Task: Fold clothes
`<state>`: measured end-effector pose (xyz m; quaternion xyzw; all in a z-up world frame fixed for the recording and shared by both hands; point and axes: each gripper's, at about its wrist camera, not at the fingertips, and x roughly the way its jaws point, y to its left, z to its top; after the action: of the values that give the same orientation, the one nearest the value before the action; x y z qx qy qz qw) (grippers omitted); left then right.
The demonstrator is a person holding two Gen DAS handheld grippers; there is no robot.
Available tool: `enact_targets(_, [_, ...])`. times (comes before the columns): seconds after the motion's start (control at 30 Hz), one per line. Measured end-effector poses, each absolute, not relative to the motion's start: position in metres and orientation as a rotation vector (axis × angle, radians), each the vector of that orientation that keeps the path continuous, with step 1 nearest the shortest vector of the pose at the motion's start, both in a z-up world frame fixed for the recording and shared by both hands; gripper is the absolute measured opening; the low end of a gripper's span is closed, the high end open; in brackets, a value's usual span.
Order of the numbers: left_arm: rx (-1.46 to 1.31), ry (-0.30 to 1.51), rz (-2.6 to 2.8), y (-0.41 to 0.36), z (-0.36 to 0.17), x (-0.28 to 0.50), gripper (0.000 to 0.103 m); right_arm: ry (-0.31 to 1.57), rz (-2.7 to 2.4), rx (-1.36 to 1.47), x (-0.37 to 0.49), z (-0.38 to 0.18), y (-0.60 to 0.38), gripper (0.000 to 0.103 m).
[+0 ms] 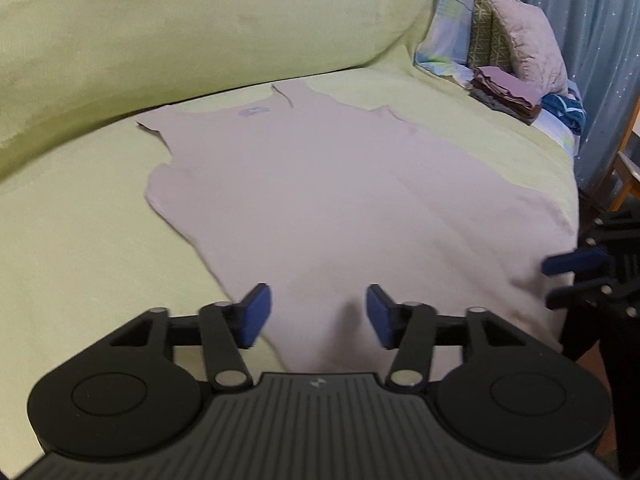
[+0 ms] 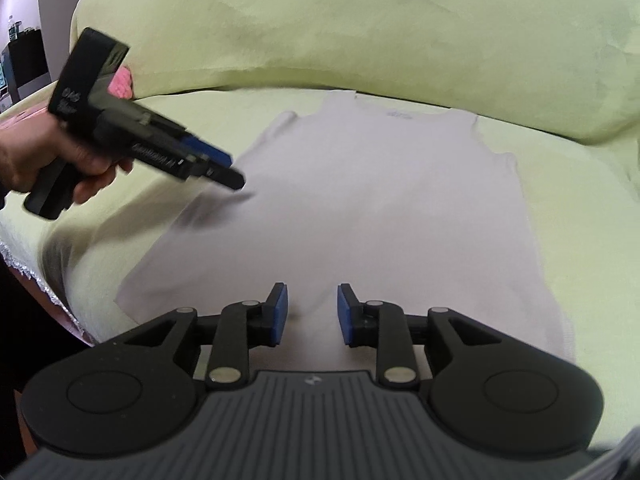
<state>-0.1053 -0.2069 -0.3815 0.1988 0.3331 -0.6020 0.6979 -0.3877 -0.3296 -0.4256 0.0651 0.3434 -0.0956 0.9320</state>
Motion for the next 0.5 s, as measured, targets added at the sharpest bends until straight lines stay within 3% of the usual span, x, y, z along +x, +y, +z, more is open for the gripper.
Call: enact_targets(0.5, [0.481,0.728,-1.394,-0.222,-0.383,-0.113,0.067,0.805,-0.133,0.086,-0.39,-0.449,-0.314,0.026])
